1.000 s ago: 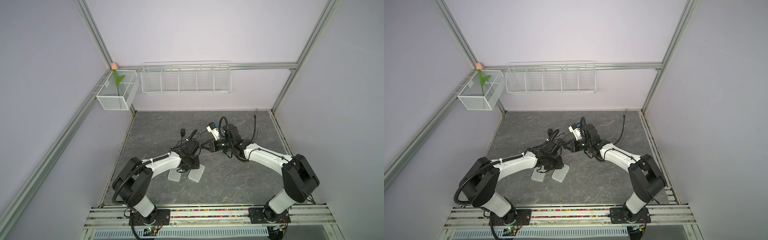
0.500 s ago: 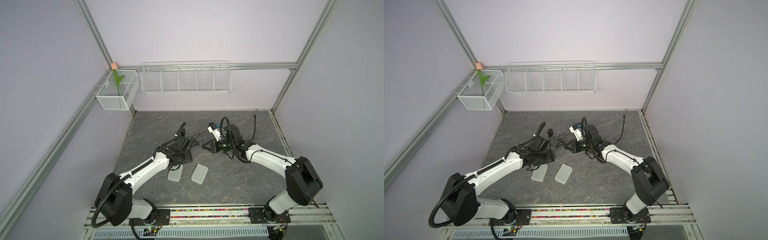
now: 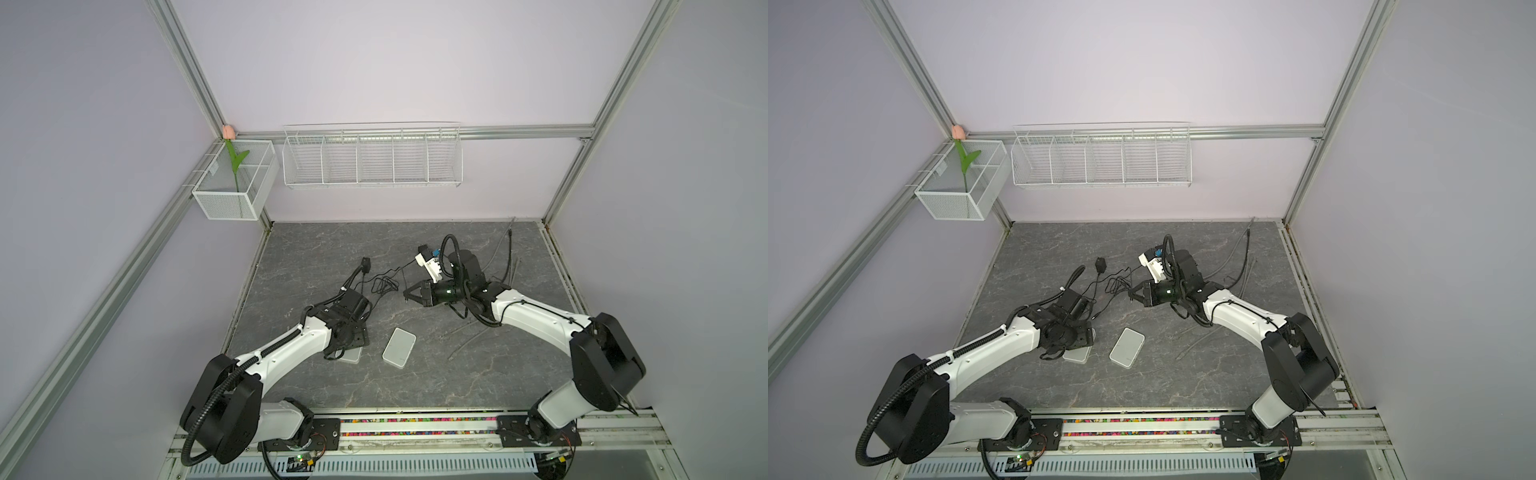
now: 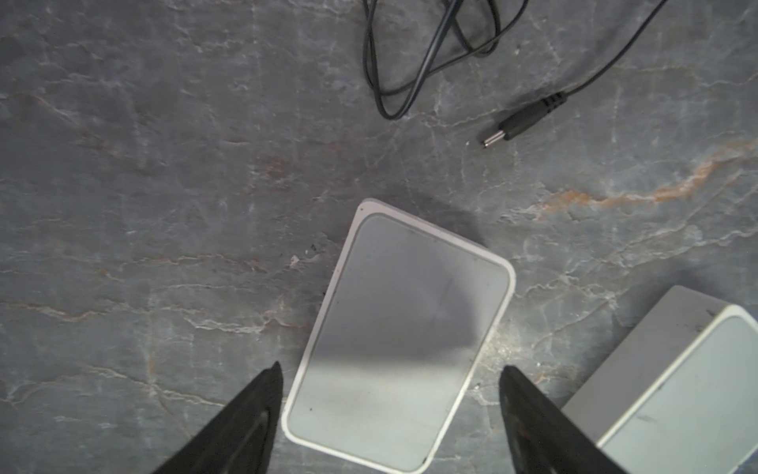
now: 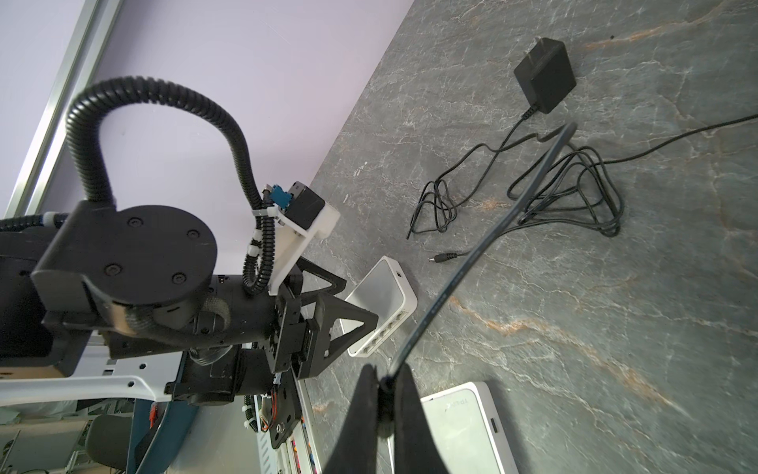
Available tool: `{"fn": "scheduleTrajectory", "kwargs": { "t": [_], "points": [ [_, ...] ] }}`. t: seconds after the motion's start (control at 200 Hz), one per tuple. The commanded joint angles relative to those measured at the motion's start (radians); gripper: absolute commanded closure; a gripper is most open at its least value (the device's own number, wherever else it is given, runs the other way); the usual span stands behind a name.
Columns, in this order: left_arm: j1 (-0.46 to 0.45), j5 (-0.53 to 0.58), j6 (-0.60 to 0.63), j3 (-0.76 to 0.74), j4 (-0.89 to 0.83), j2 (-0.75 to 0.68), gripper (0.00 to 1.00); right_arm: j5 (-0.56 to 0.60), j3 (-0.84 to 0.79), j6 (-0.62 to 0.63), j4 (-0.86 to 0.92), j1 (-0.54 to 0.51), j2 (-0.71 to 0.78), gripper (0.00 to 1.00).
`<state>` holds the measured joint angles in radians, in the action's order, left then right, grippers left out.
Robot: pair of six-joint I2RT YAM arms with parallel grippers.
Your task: Insert the plug into the switch port
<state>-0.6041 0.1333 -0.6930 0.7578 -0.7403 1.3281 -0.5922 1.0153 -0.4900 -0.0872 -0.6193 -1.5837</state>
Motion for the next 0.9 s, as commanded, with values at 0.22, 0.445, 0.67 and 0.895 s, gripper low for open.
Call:
{"fn": "scheduleTrajectory", "kwargs": {
  "t": [0.22, 0.445, 0.67, 0.895],
  "points": [
    [0.003, -0.009, 0.05, -0.014, 0.041, 0.099, 0.18, -0.01, -0.027, 0.005, -0.023, 0.0, 0.012, 0.93],
    [0.003, -0.046, 0.057, -0.021, 0.084, 0.168, 0.2, -0.006, -0.023, 0.006, -0.015, 0.001, 0.011, 0.93],
    [0.002, -0.067, 0.064, -0.028, 0.116, 0.226, 0.23, -0.002, -0.018, 0.011, -0.006, 0.001, 0.011, 0.93],
    [0.003, -0.082, 0.072, -0.025, 0.125, 0.245, 0.55, 0.002, -0.015, 0.012, 0.0, 0.0, 0.008, 0.93]
  ]
}}
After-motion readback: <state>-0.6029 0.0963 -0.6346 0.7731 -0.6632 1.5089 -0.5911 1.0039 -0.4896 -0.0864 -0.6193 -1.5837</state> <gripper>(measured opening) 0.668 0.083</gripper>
